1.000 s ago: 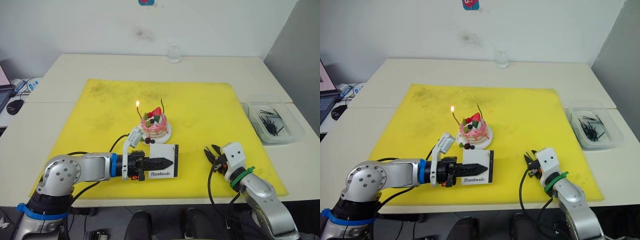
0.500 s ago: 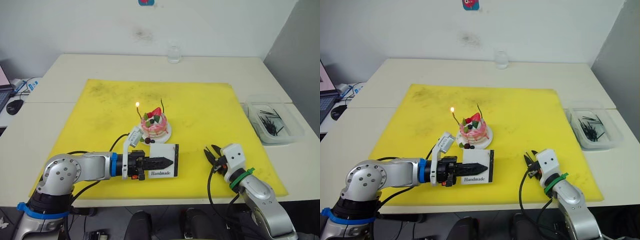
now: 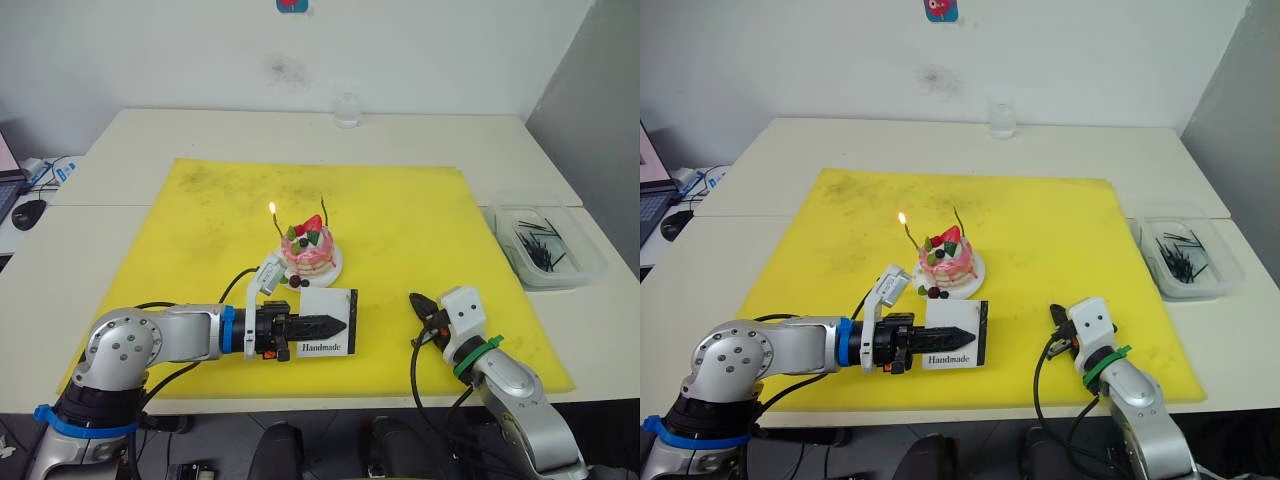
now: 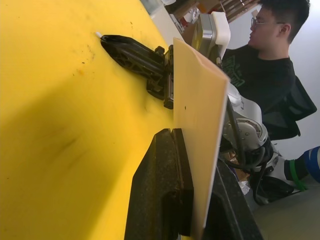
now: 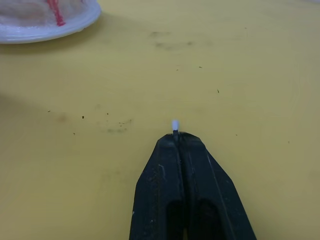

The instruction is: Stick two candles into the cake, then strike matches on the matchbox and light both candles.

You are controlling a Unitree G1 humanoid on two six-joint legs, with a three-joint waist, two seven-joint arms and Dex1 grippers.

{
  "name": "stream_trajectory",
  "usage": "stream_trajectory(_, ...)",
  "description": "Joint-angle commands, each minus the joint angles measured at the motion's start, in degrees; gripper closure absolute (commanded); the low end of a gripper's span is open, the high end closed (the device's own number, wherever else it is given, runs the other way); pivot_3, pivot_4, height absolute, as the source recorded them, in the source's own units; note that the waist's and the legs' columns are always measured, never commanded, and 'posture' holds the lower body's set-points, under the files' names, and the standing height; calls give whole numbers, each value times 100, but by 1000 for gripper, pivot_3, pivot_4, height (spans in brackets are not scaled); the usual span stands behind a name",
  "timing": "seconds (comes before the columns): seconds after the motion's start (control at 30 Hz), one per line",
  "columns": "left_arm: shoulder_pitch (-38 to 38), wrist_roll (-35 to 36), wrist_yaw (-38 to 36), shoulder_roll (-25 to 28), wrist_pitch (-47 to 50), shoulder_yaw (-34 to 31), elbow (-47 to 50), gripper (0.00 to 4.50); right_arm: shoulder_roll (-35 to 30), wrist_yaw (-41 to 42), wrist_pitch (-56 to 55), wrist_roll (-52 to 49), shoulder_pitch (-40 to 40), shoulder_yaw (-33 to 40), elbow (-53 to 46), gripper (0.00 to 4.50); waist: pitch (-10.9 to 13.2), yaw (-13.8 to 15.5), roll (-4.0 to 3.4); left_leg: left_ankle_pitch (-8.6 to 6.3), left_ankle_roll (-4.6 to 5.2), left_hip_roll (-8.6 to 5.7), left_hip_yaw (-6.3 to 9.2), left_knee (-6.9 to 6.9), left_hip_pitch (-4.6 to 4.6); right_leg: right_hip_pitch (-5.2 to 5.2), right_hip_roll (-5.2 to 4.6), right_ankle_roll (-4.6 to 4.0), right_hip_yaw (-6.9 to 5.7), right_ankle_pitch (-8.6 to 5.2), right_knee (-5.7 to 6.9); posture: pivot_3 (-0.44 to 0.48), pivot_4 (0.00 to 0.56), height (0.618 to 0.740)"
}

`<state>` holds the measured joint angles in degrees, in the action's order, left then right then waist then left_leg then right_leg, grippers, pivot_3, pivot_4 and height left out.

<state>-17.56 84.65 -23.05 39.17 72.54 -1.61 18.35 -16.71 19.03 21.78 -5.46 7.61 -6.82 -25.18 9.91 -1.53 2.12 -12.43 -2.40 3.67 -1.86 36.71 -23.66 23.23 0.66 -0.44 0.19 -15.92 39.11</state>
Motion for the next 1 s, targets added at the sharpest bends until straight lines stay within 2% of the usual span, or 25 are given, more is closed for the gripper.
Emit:
stream_trajectory(0.03,-81,-56,-48,-13,-36,10,152,4500,1,31,148,-90,60,-14,-298,4471,0,0,0,0,0,0,0,0,0,0,0,0,0,0,0,0,150,740)
stream_trajectory(0.3,-290,-913,7,-344,-466,123,295,4500,-670,507,1318,-612,-371,167,-2055,4471,3,11,-4,0,0,-5,-3,0,-9,5,0,1,3,0,-4,0,150,740)
stream_trajectory(0.47,-585,-1449,-157,-603,-691,283,272,4500,-1987,1461,1956,-983,-1211,117,-2745,4471,2,14,-2,0,0,-10,-1,7,-8,1,3,6,2,4,-4,0,150,740)
stream_trajectory(0.57,-669,-1681,-276,-681,-772,337,252,4500,-2335,1669,2037,-1032,-1458,-25,-2728,4471,2,14,-2,0,0,-8,1,7,-10,1,4,6,1,3,-6,0,150,740)
stream_trajectory(0.77,-681,-1916,-470,-762,-778,362,283,4500,-2348,1592,2009,-871,-1822,-417,-2563,4471,3,5,-1,0,0,-7,3,5,-13,5,6,6,3,2,-9,0,150,740)
stream_trajectory(1.0,-631,-1969,-579,-774,-711,318,348,4500,-2330,1506,1928,-647,-1842,-684,-2397,4471,3,8,-1,0,0,-9,-1,10,-14,4,6,7,4,2,-8,0,150,740)
